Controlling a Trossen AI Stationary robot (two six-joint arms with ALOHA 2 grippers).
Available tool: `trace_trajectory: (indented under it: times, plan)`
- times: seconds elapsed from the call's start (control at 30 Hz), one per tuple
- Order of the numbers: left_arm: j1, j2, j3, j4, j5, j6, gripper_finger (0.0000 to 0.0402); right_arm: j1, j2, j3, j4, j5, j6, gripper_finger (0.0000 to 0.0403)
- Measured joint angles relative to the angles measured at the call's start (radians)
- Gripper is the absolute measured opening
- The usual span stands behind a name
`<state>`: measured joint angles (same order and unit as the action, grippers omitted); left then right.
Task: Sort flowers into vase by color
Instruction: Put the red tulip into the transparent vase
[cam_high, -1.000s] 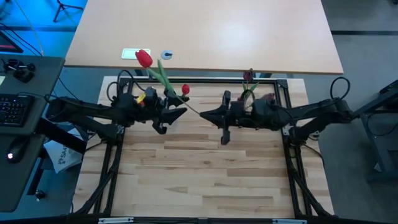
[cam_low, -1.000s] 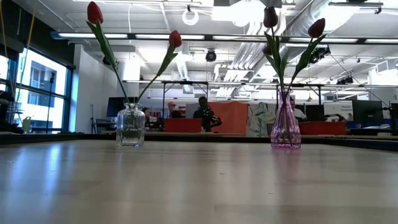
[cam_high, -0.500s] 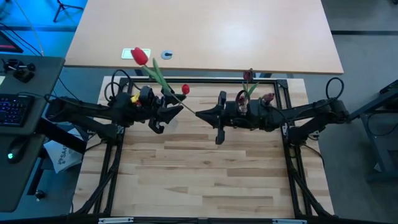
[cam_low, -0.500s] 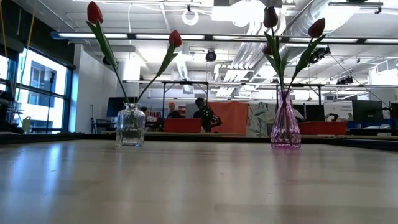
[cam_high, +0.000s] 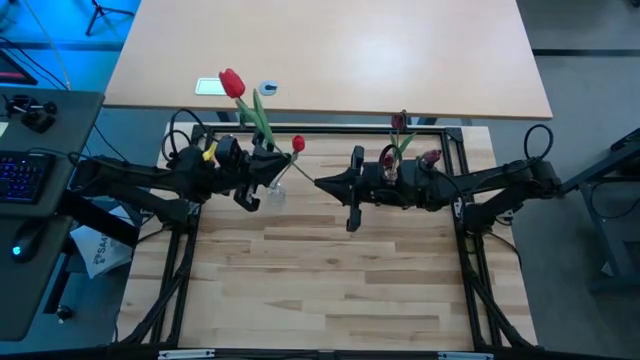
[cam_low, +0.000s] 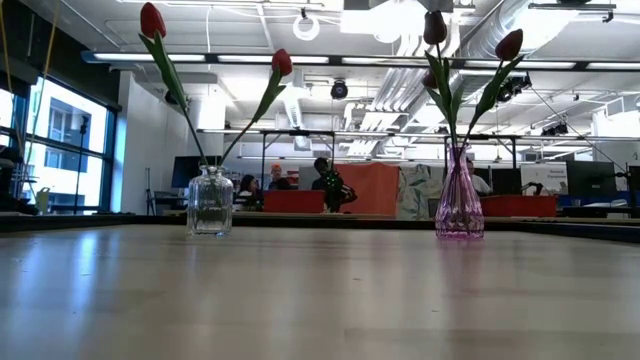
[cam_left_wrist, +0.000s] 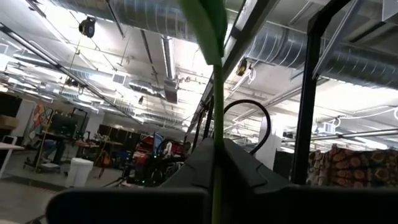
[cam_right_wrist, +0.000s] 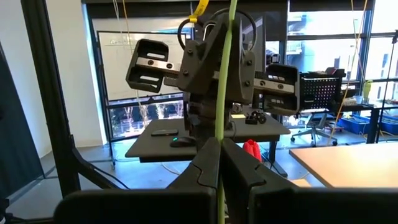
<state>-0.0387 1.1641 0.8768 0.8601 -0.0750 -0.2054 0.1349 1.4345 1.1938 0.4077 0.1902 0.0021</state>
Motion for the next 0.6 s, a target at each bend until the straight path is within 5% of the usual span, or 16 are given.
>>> trace_trajectory:
  times: [0.3, 0.6]
  plan:
    - [0.001, -0.030, 0.000, -0.056, -0.016, 0.062, 0.0001, 0.000, -0.008, 0.000, 0.000, 0.047, -0.002, 0.0023]
    - [0.020, -0.184, 0.000, -0.344, -0.097, 0.180, 0.0001, 0.000, -0.073, 0.000, -0.088, 0.223, -0.002, 0.0187]
